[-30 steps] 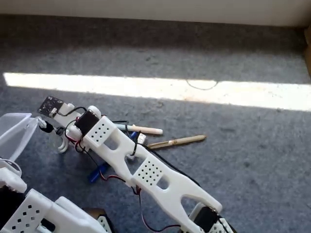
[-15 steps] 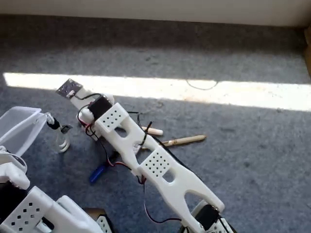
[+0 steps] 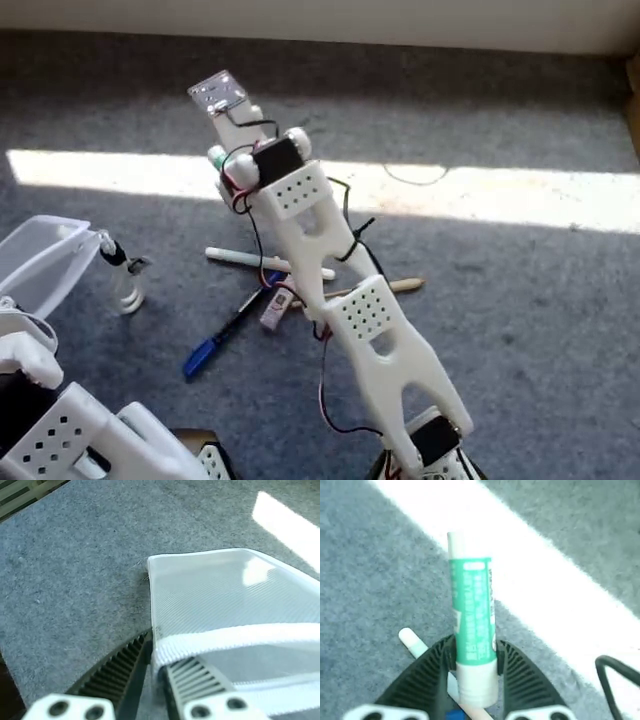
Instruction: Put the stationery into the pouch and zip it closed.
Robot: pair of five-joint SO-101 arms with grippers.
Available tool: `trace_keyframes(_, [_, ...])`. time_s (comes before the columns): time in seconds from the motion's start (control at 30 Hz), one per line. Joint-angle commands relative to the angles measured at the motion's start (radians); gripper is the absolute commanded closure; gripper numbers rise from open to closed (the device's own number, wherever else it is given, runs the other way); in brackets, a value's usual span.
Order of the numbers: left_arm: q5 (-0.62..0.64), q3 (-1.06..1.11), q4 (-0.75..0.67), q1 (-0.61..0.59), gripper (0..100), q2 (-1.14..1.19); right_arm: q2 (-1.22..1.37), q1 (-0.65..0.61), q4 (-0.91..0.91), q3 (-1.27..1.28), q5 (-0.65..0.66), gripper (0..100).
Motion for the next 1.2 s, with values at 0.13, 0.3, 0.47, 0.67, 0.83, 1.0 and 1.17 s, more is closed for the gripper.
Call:
trace_keyframes(0.13, [0.046,-0.01,-0.026,0.159,99,-0.001,-0.2,0.082,0.021,-0.051,-0.009,98.4])
trace_keyframes(0.3, [0.061,-0.044,-0.02,0.246,99,0.001,-0.407,0.124,0.021,0.26,0.015,98.4])
trace_keyframes(0.47, [0.097,-0.105,-0.018,0.331,99,0.001,-0.697,0.182,0.018,0.611,0.026,98.4])
trace_keyframes(0.67, [0.129,-0.189,0.034,0.496,99,0.008,-1.0,0.246,0.015,1.02,0.097,98.3])
trace_keyframes(0.83, [0.132,-0.251,0.038,0.624,99,0.01,-1.19,0.335,0.013,1.276,0.161,98.3])
trace_keyframes(1.0, [0.132,-0.272,0.037,0.711,99,0.012,-1.297,0.469,-0.013,1.48,0.219,98.3])
trace_keyframes(1.17, [0.132,-0.272,0.037,0.808,99,0.013,-1.377,0.587,-0.094,1.69,0.224,98.3])
